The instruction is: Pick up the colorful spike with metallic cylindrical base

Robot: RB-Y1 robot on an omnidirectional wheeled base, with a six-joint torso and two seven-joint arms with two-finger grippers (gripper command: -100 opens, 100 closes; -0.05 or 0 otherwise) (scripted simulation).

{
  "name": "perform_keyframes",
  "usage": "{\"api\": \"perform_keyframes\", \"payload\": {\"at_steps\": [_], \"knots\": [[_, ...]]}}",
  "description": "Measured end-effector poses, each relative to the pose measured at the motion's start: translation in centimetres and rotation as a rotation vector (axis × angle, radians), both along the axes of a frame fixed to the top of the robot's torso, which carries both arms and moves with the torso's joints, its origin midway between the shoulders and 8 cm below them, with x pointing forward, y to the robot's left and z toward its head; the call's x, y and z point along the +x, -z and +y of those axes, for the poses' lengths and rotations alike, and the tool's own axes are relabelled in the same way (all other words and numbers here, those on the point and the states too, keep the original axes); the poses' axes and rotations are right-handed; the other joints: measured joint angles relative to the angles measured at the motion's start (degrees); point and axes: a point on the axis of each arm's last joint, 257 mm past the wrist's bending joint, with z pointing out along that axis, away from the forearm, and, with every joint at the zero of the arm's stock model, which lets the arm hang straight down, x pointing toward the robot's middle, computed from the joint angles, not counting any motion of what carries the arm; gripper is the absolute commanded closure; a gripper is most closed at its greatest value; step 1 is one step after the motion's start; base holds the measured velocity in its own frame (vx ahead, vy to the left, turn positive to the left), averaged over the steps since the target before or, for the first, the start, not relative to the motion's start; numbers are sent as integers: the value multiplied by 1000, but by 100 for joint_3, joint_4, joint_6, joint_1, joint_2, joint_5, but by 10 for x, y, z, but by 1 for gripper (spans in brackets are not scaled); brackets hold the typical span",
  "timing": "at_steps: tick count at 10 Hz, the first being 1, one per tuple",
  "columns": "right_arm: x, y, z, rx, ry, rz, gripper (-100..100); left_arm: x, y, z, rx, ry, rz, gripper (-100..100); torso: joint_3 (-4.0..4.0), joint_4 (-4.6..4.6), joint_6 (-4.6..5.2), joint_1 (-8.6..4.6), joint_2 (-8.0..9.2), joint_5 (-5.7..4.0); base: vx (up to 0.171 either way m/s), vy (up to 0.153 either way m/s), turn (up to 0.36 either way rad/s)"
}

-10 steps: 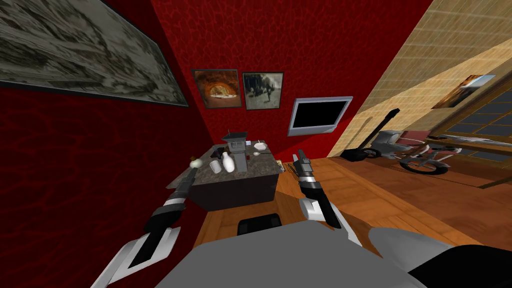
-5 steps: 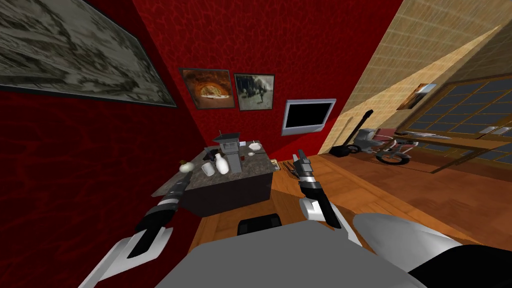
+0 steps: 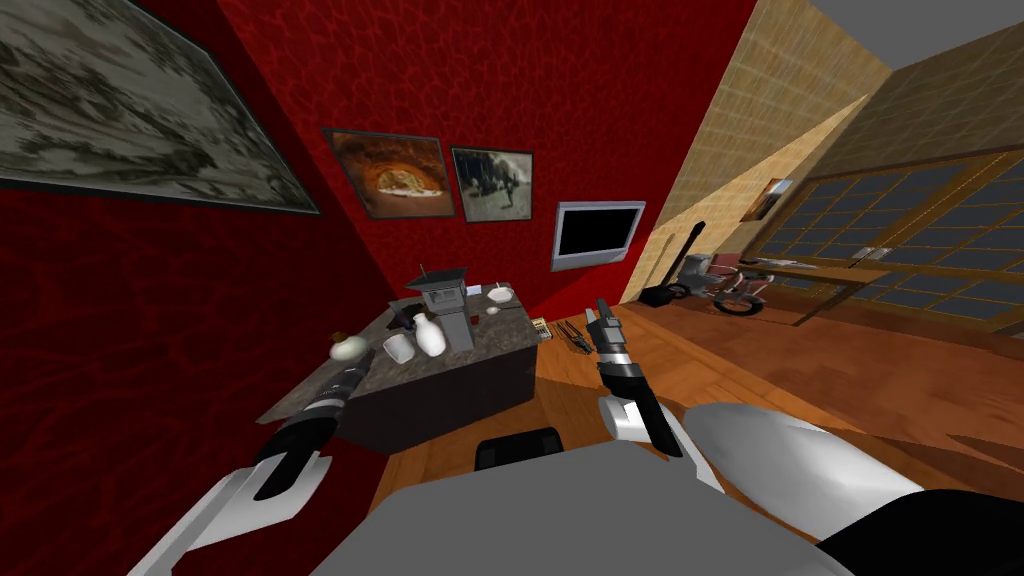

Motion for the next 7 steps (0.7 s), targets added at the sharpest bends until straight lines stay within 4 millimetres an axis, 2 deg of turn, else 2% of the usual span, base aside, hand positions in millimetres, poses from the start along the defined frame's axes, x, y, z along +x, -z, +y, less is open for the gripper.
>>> {"api": "perform_keyframes", "payload": {"at_steps": [3,7], "knots": [[0,0,0,0,0,0,0,-1,13,38,73,-62,99,-100,-7,-3,1,5,-12,2,51,6,-210],[0,0,0,0,0,0,0,1,18,75,181,-117,217,-100,-10,-4,-2,6,-17,2,61,19,-173]]}}
